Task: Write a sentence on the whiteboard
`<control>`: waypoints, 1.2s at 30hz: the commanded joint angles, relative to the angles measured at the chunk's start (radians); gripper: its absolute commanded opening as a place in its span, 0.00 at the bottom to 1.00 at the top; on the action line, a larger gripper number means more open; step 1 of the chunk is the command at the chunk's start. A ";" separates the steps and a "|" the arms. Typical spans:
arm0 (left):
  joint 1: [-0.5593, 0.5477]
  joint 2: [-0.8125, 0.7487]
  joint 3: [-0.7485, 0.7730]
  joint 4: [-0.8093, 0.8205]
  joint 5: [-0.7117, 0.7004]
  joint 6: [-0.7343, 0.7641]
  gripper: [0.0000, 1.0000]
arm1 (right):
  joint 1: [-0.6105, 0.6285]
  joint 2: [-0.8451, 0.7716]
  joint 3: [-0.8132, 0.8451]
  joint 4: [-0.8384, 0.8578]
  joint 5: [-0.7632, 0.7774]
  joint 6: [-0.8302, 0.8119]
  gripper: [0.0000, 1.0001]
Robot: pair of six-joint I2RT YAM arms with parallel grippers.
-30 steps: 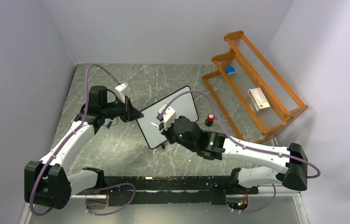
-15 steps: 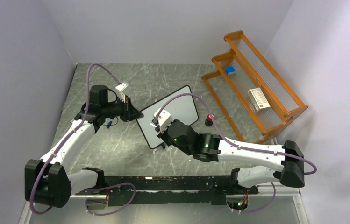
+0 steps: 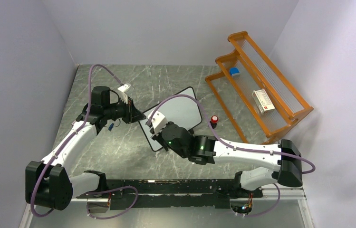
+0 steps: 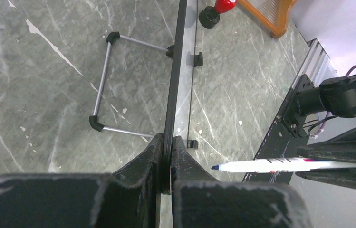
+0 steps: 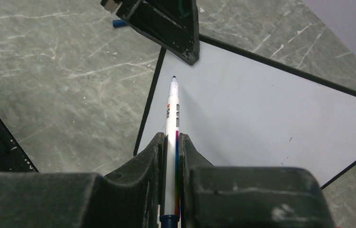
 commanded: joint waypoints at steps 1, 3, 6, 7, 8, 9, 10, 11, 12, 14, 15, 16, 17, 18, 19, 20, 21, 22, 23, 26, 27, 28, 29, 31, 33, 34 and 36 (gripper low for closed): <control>-0.005 0.027 0.002 -0.062 -0.102 0.038 0.05 | 0.024 0.039 0.054 0.028 0.049 -0.021 0.00; -0.005 0.029 0.002 -0.060 -0.101 0.038 0.05 | 0.027 0.054 0.063 0.030 0.060 -0.024 0.00; -0.004 0.029 0.003 -0.062 -0.101 0.039 0.05 | 0.028 0.074 0.075 0.027 0.076 -0.024 0.00; -0.004 0.030 0.002 -0.060 -0.101 0.038 0.05 | 0.028 0.080 0.079 0.025 0.082 -0.024 0.00; -0.005 0.030 0.002 -0.060 -0.101 0.038 0.05 | 0.028 0.087 0.081 0.025 0.090 -0.025 0.00; -0.005 0.030 0.002 -0.060 -0.100 0.038 0.05 | 0.027 0.093 0.086 0.022 0.096 -0.026 0.00; -0.005 0.030 0.002 -0.060 -0.099 0.038 0.05 | 0.028 0.101 0.090 0.019 0.100 -0.025 0.00; -0.005 0.032 0.002 -0.060 -0.098 0.038 0.05 | 0.028 0.109 0.095 0.016 0.106 -0.024 0.00; -0.005 0.031 0.003 -0.061 -0.099 0.038 0.05 | 0.028 0.115 0.100 0.014 0.110 -0.021 0.00; -0.005 0.030 0.003 -0.061 -0.099 0.038 0.05 | 0.027 0.120 0.102 0.021 0.111 -0.021 0.00; -0.005 0.029 0.002 -0.061 -0.098 0.038 0.05 | 0.027 0.121 0.100 0.026 0.107 -0.021 0.00; -0.005 0.029 0.002 -0.060 -0.098 0.038 0.05 | 0.028 0.120 0.100 0.031 0.104 -0.021 0.00; -0.005 0.029 0.002 -0.060 -0.098 0.037 0.05 | 0.028 0.121 0.100 0.035 0.104 -0.020 0.00; -0.005 0.029 0.002 -0.060 -0.097 0.038 0.05 | 0.028 0.122 0.099 0.038 0.107 -0.020 0.00; -0.005 0.030 0.002 -0.061 -0.096 0.038 0.05 | 0.028 0.123 0.099 0.041 0.111 -0.022 0.00; -0.005 0.030 0.002 -0.062 -0.097 0.038 0.05 | 0.028 0.125 0.101 0.042 0.114 -0.022 0.00; -0.005 0.029 0.001 -0.061 -0.096 0.038 0.05 | 0.028 0.128 0.102 0.044 0.116 -0.020 0.00; -0.005 0.029 0.000 -0.060 -0.095 0.038 0.05 | 0.028 0.130 0.102 0.046 0.118 -0.022 0.00; -0.005 0.028 0.000 -0.060 -0.093 0.038 0.05 | 0.028 0.132 0.101 0.049 0.120 -0.021 0.00; -0.005 0.027 -0.001 -0.060 -0.093 0.038 0.05 | 0.028 0.137 0.103 0.052 0.125 -0.023 0.00; -0.005 0.027 -0.001 -0.060 -0.092 0.038 0.05 | 0.028 0.138 0.102 0.055 0.127 -0.023 0.00; -0.005 0.027 -0.001 -0.059 -0.090 0.038 0.05 | 0.028 0.139 0.101 0.058 0.128 -0.023 0.00; -0.004 0.028 -0.002 -0.059 -0.090 0.036 0.05 | 0.028 0.139 0.102 0.059 0.125 -0.024 0.00; -0.004 0.027 -0.001 -0.060 -0.092 0.038 0.05 | 0.027 0.141 0.103 0.062 0.120 -0.023 0.00; -0.005 0.028 -0.001 -0.059 -0.089 0.038 0.05 | 0.028 0.142 0.104 0.065 0.122 -0.025 0.00; -0.005 0.029 -0.001 -0.060 -0.089 0.038 0.05 | 0.028 0.142 0.104 0.068 0.123 -0.025 0.00; -0.005 0.030 -0.001 -0.060 -0.088 0.038 0.05 | 0.028 0.143 0.105 0.071 0.124 -0.026 0.00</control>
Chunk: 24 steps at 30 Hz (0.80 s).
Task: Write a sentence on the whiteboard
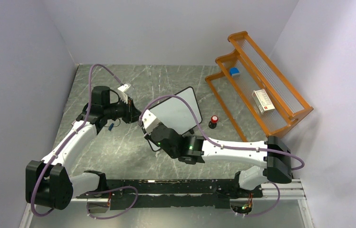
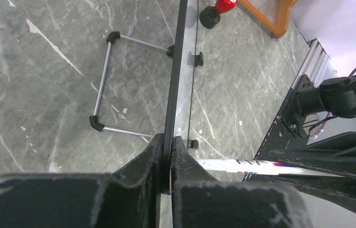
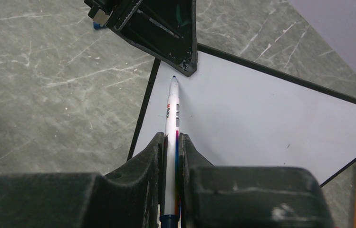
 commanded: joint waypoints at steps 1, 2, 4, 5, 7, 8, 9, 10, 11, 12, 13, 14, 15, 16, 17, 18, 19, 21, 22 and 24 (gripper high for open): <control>-0.005 0.024 -0.004 -0.060 -0.089 0.038 0.05 | 0.006 0.009 0.033 0.036 0.020 -0.007 0.00; -0.005 0.024 -0.003 -0.060 -0.089 0.038 0.05 | 0.005 0.011 0.032 0.036 0.020 -0.007 0.00; -0.005 0.026 -0.003 -0.060 -0.086 0.038 0.05 | 0.006 0.015 0.036 0.032 0.018 -0.007 0.00; -0.005 0.026 -0.003 -0.061 -0.086 0.038 0.05 | 0.005 0.017 0.037 0.031 0.019 -0.007 0.00; -0.005 0.025 -0.003 -0.060 -0.086 0.038 0.05 | 0.005 0.022 0.040 0.028 0.020 -0.007 0.00; -0.005 0.024 -0.003 -0.060 -0.086 0.038 0.05 | 0.006 0.023 0.040 0.028 0.021 -0.006 0.00; -0.005 0.024 -0.004 -0.060 -0.087 0.038 0.05 | 0.006 0.024 0.040 0.027 0.022 -0.006 0.00; -0.005 0.024 -0.005 -0.060 -0.086 0.038 0.05 | 0.005 0.026 0.040 0.027 0.022 -0.006 0.00; -0.005 0.024 -0.004 -0.060 -0.085 0.038 0.05 | 0.005 0.029 0.041 0.027 0.022 -0.006 0.00; -0.005 0.024 -0.005 -0.060 -0.084 0.039 0.05 | 0.005 0.032 0.044 0.025 0.022 -0.006 0.00; -0.005 0.024 -0.004 -0.061 -0.085 0.039 0.05 | 0.005 0.036 0.047 0.019 0.021 -0.005 0.00; -0.005 0.024 -0.003 -0.062 -0.086 0.040 0.05 | 0.006 0.039 0.048 0.014 0.022 -0.003 0.00; -0.005 0.024 -0.003 -0.062 -0.086 0.040 0.05 | 0.005 0.043 0.052 0.010 0.024 -0.003 0.00; -0.005 0.024 -0.004 -0.062 -0.086 0.040 0.05 | 0.005 0.046 0.054 0.003 0.024 -0.002 0.00; -0.005 0.024 -0.003 -0.062 -0.087 0.040 0.05 | 0.004 0.048 0.056 -0.001 0.026 -0.002 0.00; -0.005 0.024 -0.003 -0.062 -0.086 0.040 0.05 | 0.006 0.049 0.057 -0.004 0.028 0.001 0.00; -0.005 0.024 -0.003 -0.062 -0.086 0.039 0.05 | 0.005 0.050 0.057 -0.009 0.028 0.001 0.00; -0.005 0.024 -0.003 -0.062 -0.086 0.040 0.05 | 0.005 0.054 0.061 -0.020 0.030 0.004 0.00; -0.005 0.024 -0.002 -0.062 -0.086 0.040 0.05 | 0.005 0.054 0.063 -0.025 0.032 0.005 0.00; -0.005 0.024 -0.002 -0.062 -0.086 0.040 0.05 | 0.005 0.057 0.066 -0.038 0.034 0.008 0.00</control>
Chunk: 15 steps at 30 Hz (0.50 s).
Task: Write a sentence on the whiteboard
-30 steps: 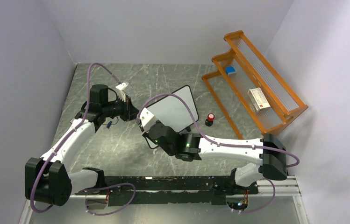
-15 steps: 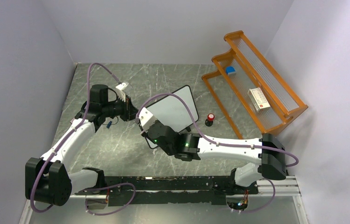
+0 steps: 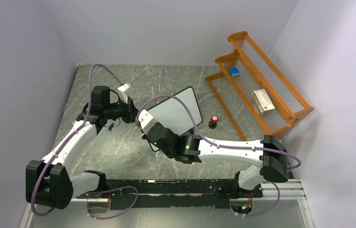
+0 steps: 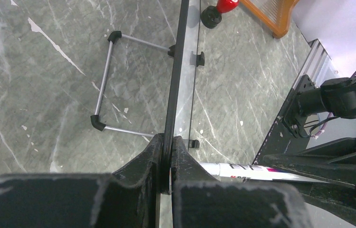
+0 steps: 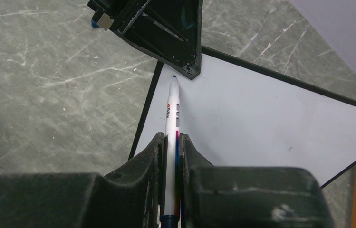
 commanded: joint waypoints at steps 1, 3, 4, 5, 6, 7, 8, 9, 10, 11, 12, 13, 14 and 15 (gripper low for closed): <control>-0.005 0.023 -0.002 -0.062 -0.085 0.039 0.05 | 0.005 0.018 0.034 -0.031 0.024 0.011 0.00; -0.005 0.023 -0.002 -0.061 -0.085 0.040 0.05 | 0.006 0.018 0.035 -0.041 0.023 0.016 0.00; -0.005 0.024 0.000 -0.063 -0.086 0.041 0.05 | 0.005 0.018 0.036 -0.046 0.023 0.019 0.00; -0.005 0.024 0.000 -0.063 -0.086 0.041 0.05 | 0.005 0.018 0.036 -0.053 0.023 0.023 0.00; -0.005 0.024 0.000 -0.064 -0.086 0.040 0.05 | 0.005 0.018 0.036 -0.058 0.023 0.025 0.00; -0.005 0.026 0.000 -0.064 -0.086 0.041 0.05 | 0.005 0.018 0.035 -0.063 0.023 0.030 0.00; -0.005 0.026 0.000 -0.063 -0.086 0.041 0.05 | 0.006 0.016 0.034 -0.067 0.023 0.033 0.00; -0.005 0.026 0.000 -0.063 -0.086 0.041 0.05 | 0.005 0.014 0.031 -0.071 0.023 0.036 0.00; -0.005 0.026 0.001 -0.064 -0.086 0.041 0.05 | 0.005 0.014 0.029 -0.075 0.020 0.039 0.00; -0.005 0.026 0.001 -0.064 -0.088 0.041 0.05 | 0.005 0.011 0.029 -0.078 0.019 0.042 0.00; -0.005 0.027 0.001 -0.065 -0.087 0.041 0.05 | 0.005 0.010 0.028 -0.081 0.016 0.044 0.00; -0.005 0.028 0.001 -0.064 -0.087 0.041 0.05 | 0.006 0.008 0.027 -0.085 0.013 0.046 0.00; -0.005 0.029 0.003 -0.064 -0.086 0.041 0.05 | 0.005 0.006 0.026 -0.090 0.010 0.046 0.00; -0.005 0.029 0.003 -0.064 -0.088 0.041 0.05 | 0.006 0.005 0.027 -0.095 0.008 0.046 0.00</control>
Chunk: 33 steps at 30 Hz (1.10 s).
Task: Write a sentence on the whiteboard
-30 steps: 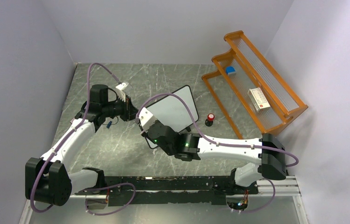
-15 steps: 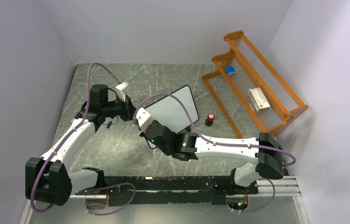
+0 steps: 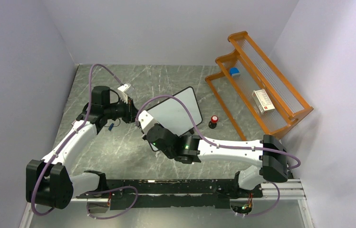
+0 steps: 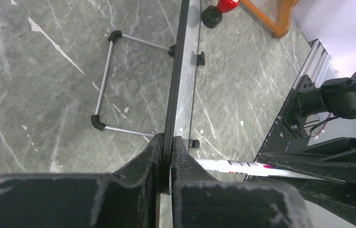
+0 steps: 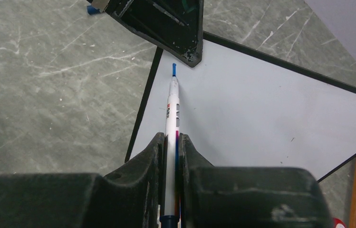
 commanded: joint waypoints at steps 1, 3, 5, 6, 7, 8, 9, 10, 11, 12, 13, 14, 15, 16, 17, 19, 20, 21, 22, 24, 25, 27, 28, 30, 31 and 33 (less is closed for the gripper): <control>-0.005 0.027 0.003 -0.065 -0.088 0.041 0.05 | 0.002 -0.003 0.015 -0.040 -0.001 0.018 0.00; -0.005 0.028 0.004 -0.066 -0.089 0.041 0.05 | 0.003 -0.004 0.013 -0.049 -0.004 0.018 0.00; -0.006 0.028 0.004 -0.067 -0.089 0.042 0.05 | 0.003 -0.002 0.014 -0.060 -0.009 0.037 0.00; -0.005 0.027 0.003 -0.067 -0.089 0.042 0.05 | 0.003 -0.002 0.012 -0.064 -0.013 0.045 0.00; -0.005 0.026 0.003 -0.068 -0.090 0.042 0.05 | 0.002 -0.001 0.012 -0.068 -0.015 0.048 0.00; -0.005 0.027 0.003 -0.068 -0.091 0.042 0.05 | 0.002 -0.001 0.011 -0.073 -0.019 0.052 0.00; -0.005 0.026 0.002 -0.066 -0.092 0.042 0.05 | 0.004 -0.001 0.012 -0.078 -0.025 0.056 0.00; -0.005 0.027 0.001 -0.066 -0.092 0.042 0.05 | 0.003 -0.001 0.012 -0.083 -0.029 0.059 0.00; -0.005 0.027 0.002 -0.067 -0.092 0.042 0.05 | 0.004 -0.001 0.010 -0.087 -0.031 0.061 0.00; -0.005 0.027 0.003 -0.068 -0.092 0.042 0.05 | 0.005 -0.003 0.009 -0.091 -0.030 0.063 0.00; -0.005 0.027 0.003 -0.068 -0.092 0.042 0.05 | 0.005 -0.004 0.009 -0.097 -0.033 0.066 0.00; -0.005 0.029 0.003 -0.068 -0.093 0.041 0.05 | 0.005 -0.005 0.007 -0.100 -0.034 0.068 0.00; -0.005 0.029 0.003 -0.068 -0.094 0.042 0.05 | 0.005 -0.006 0.007 -0.105 -0.035 0.070 0.00; -0.005 0.029 0.003 -0.068 -0.093 0.042 0.05 | 0.004 -0.007 0.006 -0.109 -0.036 0.071 0.00; -0.005 0.029 0.003 -0.069 -0.094 0.042 0.05 | 0.004 -0.007 0.006 -0.112 -0.037 0.072 0.00; -0.005 0.029 0.003 -0.069 -0.095 0.042 0.05 | 0.005 -0.006 0.006 -0.122 -0.039 0.076 0.00; -0.005 0.029 0.003 -0.069 -0.095 0.042 0.05 | 0.004 -0.007 0.005 -0.126 -0.042 0.077 0.00; -0.005 0.029 0.002 -0.069 -0.096 0.042 0.05 | 0.006 -0.007 0.005 -0.129 -0.043 0.078 0.00; -0.005 0.029 0.003 -0.069 -0.097 0.043 0.05 | 0.006 -0.008 0.005 -0.131 -0.043 0.079 0.00; -0.005 0.030 0.003 -0.069 -0.095 0.044 0.05 | 0.006 -0.009 0.005 -0.135 -0.044 0.081 0.00; -0.005 0.030 0.003 -0.070 -0.095 0.044 0.05 | 0.006 -0.011 0.005 -0.134 -0.043 0.081 0.00; -0.005 0.029 0.003 -0.071 -0.094 0.044 0.05 | 0.006 -0.019 0.004 -0.128 -0.041 0.081 0.00; -0.005 0.028 0.002 -0.070 -0.094 0.044 0.05 | 0.006 -0.024 0.002 -0.122 -0.041 0.081 0.00; -0.005 0.029 0.001 -0.069 -0.095 0.044 0.05 | 0.006 -0.042 -0.002 -0.105 -0.037 0.080 0.00; -0.005 0.029 0.001 -0.071 -0.096 0.044 0.05 | 0.006 -0.050 -0.005 -0.095 -0.032 0.077 0.00; -0.006 0.029 0.001 -0.071 -0.097 0.045 0.05 | 0.006 -0.066 -0.008 -0.075 -0.020 0.073 0.00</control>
